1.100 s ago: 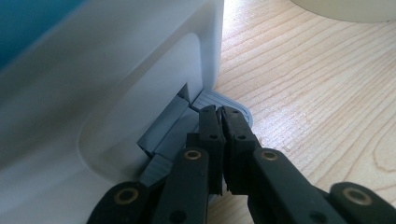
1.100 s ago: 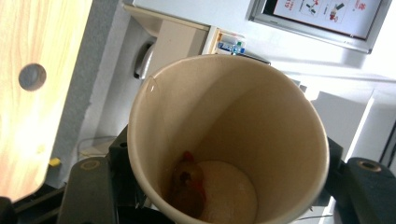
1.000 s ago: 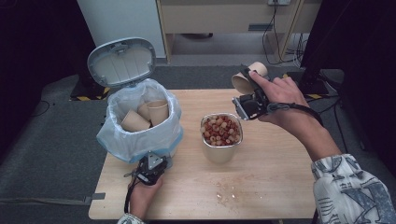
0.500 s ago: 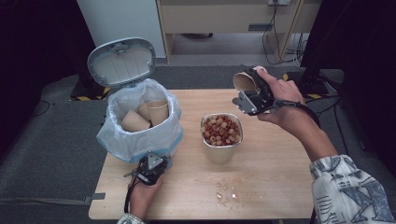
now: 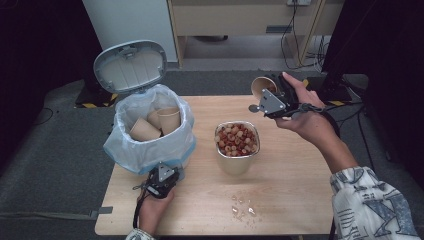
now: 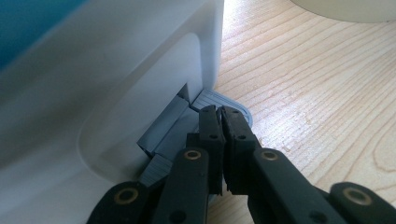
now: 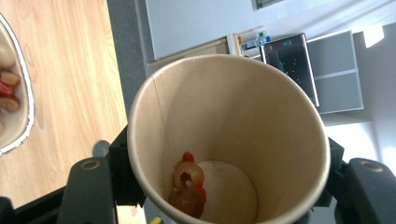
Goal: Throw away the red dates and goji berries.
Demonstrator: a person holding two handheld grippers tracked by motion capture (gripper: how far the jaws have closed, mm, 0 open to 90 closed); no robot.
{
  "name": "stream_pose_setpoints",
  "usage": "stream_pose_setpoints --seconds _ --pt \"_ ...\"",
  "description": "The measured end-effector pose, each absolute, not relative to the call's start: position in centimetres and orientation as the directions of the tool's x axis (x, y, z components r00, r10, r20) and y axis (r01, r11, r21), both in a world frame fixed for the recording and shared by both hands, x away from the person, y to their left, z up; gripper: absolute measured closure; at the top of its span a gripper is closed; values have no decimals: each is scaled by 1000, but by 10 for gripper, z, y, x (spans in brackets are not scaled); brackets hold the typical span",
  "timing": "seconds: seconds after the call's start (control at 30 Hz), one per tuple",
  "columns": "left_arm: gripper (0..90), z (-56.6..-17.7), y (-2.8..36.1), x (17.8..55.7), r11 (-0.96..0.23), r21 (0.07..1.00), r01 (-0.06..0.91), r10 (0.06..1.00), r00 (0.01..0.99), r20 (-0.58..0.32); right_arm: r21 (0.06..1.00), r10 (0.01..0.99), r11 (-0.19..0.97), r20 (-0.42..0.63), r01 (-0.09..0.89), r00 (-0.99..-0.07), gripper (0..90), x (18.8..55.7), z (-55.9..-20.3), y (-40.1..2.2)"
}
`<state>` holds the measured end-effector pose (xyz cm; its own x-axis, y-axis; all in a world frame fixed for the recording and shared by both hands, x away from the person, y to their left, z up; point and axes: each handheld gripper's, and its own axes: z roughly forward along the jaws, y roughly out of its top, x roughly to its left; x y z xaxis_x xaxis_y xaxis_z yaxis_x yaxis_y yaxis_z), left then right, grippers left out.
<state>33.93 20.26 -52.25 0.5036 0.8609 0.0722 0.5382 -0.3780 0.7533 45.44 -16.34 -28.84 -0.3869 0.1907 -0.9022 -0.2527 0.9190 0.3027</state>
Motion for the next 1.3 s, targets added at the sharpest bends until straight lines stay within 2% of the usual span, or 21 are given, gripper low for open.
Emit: stream_pose_setpoints --seconds 0.63,1.07,1.3 --pt "864 -522 202 339 -379 753 538 861 504 73 455 323 867 -824 -203 -466 329 461 -287 -185" --pt "864 -522 202 339 -380 753 537 860 504 75 653 487 748 -662 -118 -569 327 474 -284 -216" --pt "864 -522 202 339 -381 753 536 860 504 75 706 525 703 -601 -92 -602 325 477 -285 -223"
